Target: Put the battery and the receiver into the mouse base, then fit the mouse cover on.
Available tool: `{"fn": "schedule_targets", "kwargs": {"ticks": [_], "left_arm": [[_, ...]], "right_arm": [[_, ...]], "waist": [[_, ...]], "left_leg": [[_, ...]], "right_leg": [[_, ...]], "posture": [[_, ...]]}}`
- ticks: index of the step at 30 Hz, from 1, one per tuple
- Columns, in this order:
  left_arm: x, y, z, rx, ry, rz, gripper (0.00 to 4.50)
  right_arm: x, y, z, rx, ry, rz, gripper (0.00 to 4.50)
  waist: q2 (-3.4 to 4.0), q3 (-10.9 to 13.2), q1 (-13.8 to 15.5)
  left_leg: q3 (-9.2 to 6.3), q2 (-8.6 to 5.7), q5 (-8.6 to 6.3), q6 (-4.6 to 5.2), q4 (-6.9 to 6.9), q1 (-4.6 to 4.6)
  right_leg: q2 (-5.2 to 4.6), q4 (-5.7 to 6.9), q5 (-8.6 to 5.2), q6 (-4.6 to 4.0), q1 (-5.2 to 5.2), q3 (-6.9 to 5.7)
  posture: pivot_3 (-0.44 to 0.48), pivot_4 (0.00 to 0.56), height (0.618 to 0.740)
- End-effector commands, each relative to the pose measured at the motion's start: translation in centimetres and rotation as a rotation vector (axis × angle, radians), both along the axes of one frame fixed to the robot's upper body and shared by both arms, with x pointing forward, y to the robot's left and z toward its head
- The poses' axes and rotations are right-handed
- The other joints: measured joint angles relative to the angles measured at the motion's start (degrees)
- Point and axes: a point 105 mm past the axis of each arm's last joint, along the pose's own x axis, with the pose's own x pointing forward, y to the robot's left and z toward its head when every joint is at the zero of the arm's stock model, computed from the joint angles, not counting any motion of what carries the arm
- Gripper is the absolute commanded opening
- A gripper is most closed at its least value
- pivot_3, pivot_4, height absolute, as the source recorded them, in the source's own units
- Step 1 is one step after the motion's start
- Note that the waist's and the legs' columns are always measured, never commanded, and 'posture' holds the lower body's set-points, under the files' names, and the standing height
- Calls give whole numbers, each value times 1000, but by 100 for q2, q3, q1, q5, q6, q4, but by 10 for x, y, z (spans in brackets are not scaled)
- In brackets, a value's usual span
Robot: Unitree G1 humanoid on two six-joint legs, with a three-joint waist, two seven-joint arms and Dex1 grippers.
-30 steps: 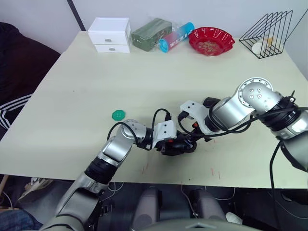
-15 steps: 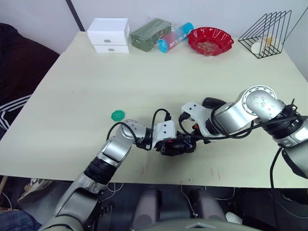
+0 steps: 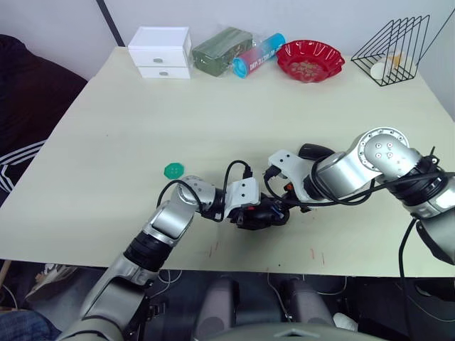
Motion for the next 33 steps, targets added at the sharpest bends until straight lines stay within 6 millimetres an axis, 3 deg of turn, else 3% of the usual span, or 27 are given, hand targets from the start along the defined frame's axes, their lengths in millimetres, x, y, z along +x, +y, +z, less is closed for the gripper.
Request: {"fn": "schedule_targets", "kwargs": {"ticks": [1,16,20,33], "left_arm": [[-5,1,-11,40,24,-20,3044],[-4,1,-12,39,24,-18,3044],[-3,1,-12,40,24,-17,3042],[-3,0,-12,38,27,-15,3042]], "right_arm": [[-1,-3,-6,-35,10,3,0],[-4,-1,-3,-45,12,38,0],[-2,-1,-2,-46,7,34,1392],[-4,-1,-1,-42,5,43,1392]], "waist": [[0,0,-3],[0,0,-5],[1,0,-4],[0,0,-6]], "left_leg": [[0,0,0,0,0,0],[0,0,0,0,0,0],[0,0,0,0,-1,-1],[0,0,0,0,-1,0]], "right_leg": [[0,0,0,0,0,0],[0,0,0,0,0,0],[0,0,0,0,-1,0],[-1,0,0,0,0,0]], "posture": [[0,150,740],[0,150,740],[0,150,740],[0,150,740]]}}
